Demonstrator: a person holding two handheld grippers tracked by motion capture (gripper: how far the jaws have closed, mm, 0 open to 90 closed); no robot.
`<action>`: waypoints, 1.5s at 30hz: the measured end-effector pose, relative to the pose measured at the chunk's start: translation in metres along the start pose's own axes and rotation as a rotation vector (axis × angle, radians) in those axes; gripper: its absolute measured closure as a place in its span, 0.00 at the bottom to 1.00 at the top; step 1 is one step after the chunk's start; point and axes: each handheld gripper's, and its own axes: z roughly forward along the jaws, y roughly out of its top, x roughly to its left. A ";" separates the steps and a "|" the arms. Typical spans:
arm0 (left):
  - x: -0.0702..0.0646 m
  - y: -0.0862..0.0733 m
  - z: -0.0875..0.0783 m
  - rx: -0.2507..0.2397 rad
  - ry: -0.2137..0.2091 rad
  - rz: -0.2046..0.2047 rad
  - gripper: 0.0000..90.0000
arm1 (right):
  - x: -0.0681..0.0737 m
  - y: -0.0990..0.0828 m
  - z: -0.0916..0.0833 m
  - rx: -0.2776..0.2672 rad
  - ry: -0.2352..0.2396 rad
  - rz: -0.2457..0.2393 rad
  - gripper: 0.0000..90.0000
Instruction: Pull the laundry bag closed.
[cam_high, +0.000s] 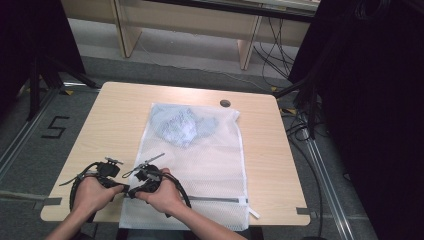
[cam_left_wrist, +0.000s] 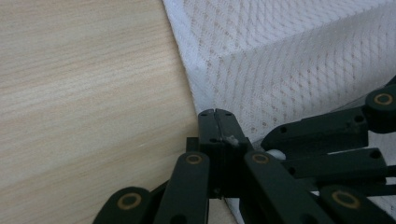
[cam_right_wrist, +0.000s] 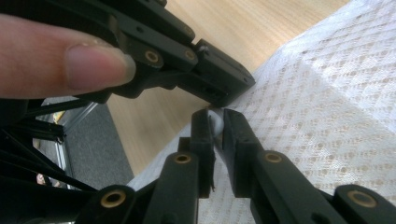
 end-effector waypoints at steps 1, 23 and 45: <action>0.001 0.000 -0.001 0.010 0.000 0.017 1.00 | 0.000 0.000 0.000 0.001 -0.001 -0.001 0.94; -0.004 -0.002 0.000 -0.002 0.014 0.050 1.00 | 0.004 -0.006 -0.002 -0.025 -0.038 -0.008 0.97; -0.003 -0.002 0.000 -0.010 0.016 0.080 1.00 | 0.006 -0.013 -0.014 -0.017 -0.113 -0.022 0.97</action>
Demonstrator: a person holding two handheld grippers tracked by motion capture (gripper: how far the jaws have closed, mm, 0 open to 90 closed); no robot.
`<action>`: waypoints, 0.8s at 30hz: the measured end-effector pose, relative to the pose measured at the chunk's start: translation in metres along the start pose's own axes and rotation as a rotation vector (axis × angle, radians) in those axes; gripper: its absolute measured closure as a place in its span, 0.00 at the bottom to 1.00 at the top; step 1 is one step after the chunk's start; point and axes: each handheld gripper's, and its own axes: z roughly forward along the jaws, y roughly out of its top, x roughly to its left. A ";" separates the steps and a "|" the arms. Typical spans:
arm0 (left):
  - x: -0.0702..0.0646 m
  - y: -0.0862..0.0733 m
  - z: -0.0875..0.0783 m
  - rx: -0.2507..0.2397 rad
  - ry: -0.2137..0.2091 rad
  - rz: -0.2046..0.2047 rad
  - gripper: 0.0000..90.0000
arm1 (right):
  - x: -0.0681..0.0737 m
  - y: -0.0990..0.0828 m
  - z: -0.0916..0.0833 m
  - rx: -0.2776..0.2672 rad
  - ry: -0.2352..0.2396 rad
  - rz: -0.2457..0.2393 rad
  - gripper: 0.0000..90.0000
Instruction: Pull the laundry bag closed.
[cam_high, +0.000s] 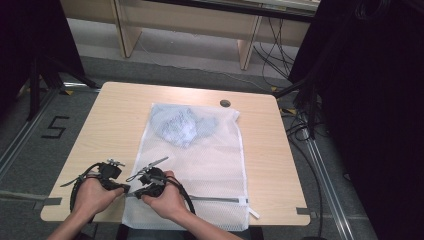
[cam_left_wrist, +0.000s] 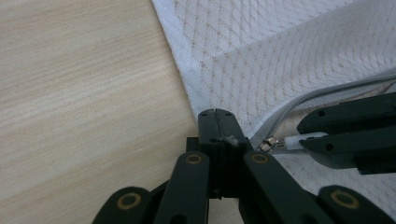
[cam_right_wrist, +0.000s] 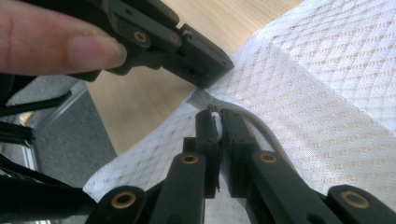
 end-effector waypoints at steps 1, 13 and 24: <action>0.001 0.000 0.000 0.000 0.001 0.016 1.00 | 0.000 0.001 0.000 0.001 0.001 -0.020 0.97; -0.002 0.000 0.000 0.001 -0.001 -0.024 1.00 | 0.001 0.002 -0.008 0.018 -0.008 -0.051 0.97; -0.002 -0.001 0.000 -0.003 -0.002 -0.021 1.00 | 0.003 0.001 -0.012 0.023 -0.015 -0.037 0.97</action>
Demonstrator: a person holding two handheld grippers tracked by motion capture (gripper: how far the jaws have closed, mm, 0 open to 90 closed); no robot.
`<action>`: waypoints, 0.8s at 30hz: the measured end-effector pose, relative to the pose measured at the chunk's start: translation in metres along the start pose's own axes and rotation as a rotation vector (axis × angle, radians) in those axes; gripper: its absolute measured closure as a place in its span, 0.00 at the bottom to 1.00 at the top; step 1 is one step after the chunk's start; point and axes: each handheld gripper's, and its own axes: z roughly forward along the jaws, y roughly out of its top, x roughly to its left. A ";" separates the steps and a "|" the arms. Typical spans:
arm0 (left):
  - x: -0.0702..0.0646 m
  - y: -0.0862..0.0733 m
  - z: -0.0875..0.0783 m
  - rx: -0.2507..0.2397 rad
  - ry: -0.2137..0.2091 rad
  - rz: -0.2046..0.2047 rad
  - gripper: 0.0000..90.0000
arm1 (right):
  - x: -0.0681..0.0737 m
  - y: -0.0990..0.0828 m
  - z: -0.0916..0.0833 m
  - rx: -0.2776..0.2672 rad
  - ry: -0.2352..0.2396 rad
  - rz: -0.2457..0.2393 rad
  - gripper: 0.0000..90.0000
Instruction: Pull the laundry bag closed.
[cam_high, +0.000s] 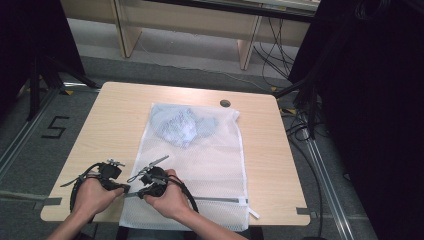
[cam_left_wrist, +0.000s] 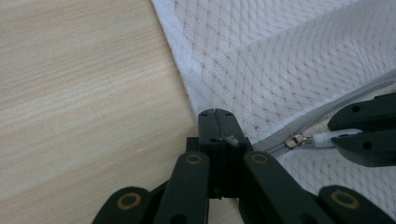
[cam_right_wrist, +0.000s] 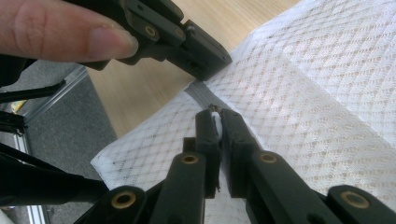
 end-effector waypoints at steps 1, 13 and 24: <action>0.000 0.000 0.000 0.000 0.000 0.000 1.00 | 0.001 0.000 0.000 0.001 0.004 0.006 0.97; 0.001 0.000 0.000 0.002 0.001 0.007 1.00 | 0.000 -0.003 -0.007 -0.003 0.002 0.012 0.97; 0.003 0.001 0.000 0.002 0.002 0.035 1.00 | -0.002 -0.005 -0.011 0.003 0.007 0.027 0.97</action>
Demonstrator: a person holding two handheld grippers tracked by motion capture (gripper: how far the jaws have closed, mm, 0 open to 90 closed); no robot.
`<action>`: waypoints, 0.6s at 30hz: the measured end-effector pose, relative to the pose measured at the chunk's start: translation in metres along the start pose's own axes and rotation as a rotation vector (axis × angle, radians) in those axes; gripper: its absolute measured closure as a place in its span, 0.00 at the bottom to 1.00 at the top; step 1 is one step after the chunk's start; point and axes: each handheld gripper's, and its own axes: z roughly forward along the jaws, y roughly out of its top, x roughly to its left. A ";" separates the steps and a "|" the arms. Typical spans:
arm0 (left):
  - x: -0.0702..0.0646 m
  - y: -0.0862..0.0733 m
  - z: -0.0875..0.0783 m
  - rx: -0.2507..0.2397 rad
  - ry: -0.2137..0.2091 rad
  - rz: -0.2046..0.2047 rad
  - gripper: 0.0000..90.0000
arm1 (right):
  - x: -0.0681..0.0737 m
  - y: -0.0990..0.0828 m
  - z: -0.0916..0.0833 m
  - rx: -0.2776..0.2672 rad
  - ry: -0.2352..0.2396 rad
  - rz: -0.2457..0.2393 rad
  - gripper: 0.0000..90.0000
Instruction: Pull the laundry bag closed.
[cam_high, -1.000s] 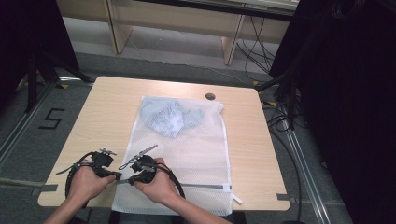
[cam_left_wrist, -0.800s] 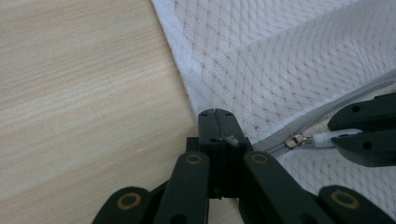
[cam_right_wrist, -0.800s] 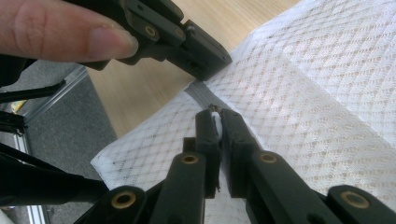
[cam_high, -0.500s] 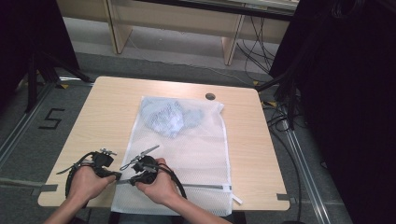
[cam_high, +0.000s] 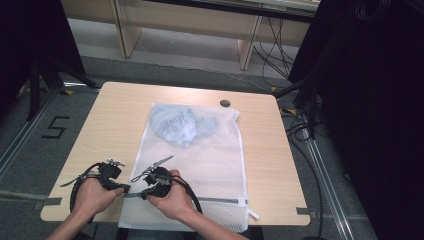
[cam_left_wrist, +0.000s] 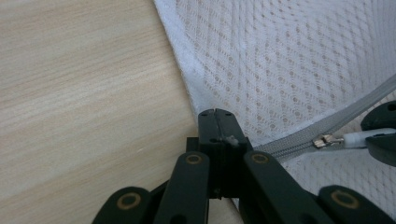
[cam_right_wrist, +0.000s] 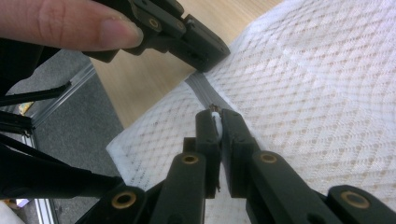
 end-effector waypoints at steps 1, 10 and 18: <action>-0.001 0.000 0.000 -0.001 -0.002 -0.017 1.00 | 0.000 -0.001 -0.001 -0.005 0.005 -0.004 0.97; 0.000 0.000 0.000 0.000 -0.001 -0.005 1.00 | -0.001 -0.003 -0.004 -0.004 0.002 -0.013 0.97; 0.000 0.000 0.000 -0.001 -0.004 -0.002 1.00 | 0.000 -0.004 -0.006 -0.007 0.006 -0.012 0.97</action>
